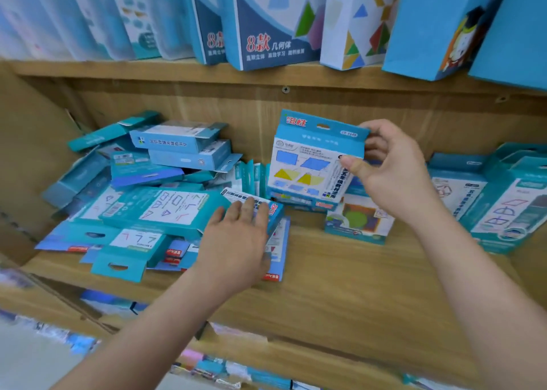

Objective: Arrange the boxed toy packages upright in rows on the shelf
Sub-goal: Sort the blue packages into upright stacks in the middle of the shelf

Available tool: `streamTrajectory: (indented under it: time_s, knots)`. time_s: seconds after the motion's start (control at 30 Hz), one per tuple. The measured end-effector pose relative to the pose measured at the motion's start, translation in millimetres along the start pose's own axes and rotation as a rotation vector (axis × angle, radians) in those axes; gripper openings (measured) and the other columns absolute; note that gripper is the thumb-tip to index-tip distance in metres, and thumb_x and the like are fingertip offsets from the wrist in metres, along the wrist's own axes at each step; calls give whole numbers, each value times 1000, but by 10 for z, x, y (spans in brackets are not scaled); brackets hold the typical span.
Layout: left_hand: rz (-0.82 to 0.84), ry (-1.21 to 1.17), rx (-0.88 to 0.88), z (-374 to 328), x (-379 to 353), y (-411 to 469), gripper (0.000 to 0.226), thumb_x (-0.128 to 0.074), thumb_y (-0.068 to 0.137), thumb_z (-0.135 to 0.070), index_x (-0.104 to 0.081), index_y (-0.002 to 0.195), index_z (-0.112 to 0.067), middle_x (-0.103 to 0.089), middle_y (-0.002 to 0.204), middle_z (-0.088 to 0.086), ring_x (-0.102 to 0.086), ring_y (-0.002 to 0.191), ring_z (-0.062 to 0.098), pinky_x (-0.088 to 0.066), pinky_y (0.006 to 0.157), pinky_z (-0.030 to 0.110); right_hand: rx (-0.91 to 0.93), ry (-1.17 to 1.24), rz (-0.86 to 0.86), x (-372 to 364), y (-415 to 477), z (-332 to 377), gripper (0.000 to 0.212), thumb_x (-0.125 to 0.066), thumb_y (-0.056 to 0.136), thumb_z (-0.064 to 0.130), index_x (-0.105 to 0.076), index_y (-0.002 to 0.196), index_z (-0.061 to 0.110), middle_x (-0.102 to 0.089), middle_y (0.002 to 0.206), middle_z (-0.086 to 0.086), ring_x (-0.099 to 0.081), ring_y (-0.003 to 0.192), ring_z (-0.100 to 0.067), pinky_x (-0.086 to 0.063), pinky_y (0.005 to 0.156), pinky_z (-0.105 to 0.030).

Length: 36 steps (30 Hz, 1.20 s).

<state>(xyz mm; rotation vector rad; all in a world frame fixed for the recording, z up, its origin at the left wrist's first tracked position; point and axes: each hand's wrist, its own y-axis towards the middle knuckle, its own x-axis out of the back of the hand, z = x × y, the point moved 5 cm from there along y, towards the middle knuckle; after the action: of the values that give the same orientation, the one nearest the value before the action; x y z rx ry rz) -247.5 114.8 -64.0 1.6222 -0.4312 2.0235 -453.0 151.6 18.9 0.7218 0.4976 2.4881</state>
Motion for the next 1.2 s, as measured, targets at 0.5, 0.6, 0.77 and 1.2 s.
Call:
streamTrajectory:
  time_s: [0.5, 0.6, 0.77, 1.2]
  knots:
    - [-126, -117, -244, 262, -62, -36, 86, -35, 84, -68, -13, 150, -19, -18, 157, 12, -20, 142, 31, -12, 115, 44, 1, -668, 178, -796, 124, -167, 49, -61, 87, 9, -43, 130, 26, -57, 110, -9, -54, 101, -28, -42, 75, -34]
    - [-132, -133, -262, 294, -80, -30, 84, -36, 84, -68, -17, 150, -19, -21, 156, 12, -21, 142, 30, -14, 115, 44, -20, -769, 184, -869, 139, -264, 48, -61, 87, 11, -41, 130, 22, -54, 116, -10, -52, 107, -30, -46, 82, -40]
    - [-161, -172, -346, 315, -135, -30, 79, -39, 72, -70, -56, 127, -17, -60, 129, 9, -57, 117, 27, -43, 99, 45, 32, -1150, 80, -876, 129, -422, 52, -71, 79, 22, -54, 128, 16, -45, 123, -5, -32, 118, -26, -28, 87, -42]
    - [-436, -351, -537, 736, 96, -315, 48, -56, 82, -46, -53, 125, -24, -54, 136, -2, -46, 127, 19, -41, 105, 41, -19, -1201, 134, -935, 176, -351, 74, -68, 79, 42, -35, 142, 22, -42, 133, -6, -30, 125, -27, -25, 94, -47]
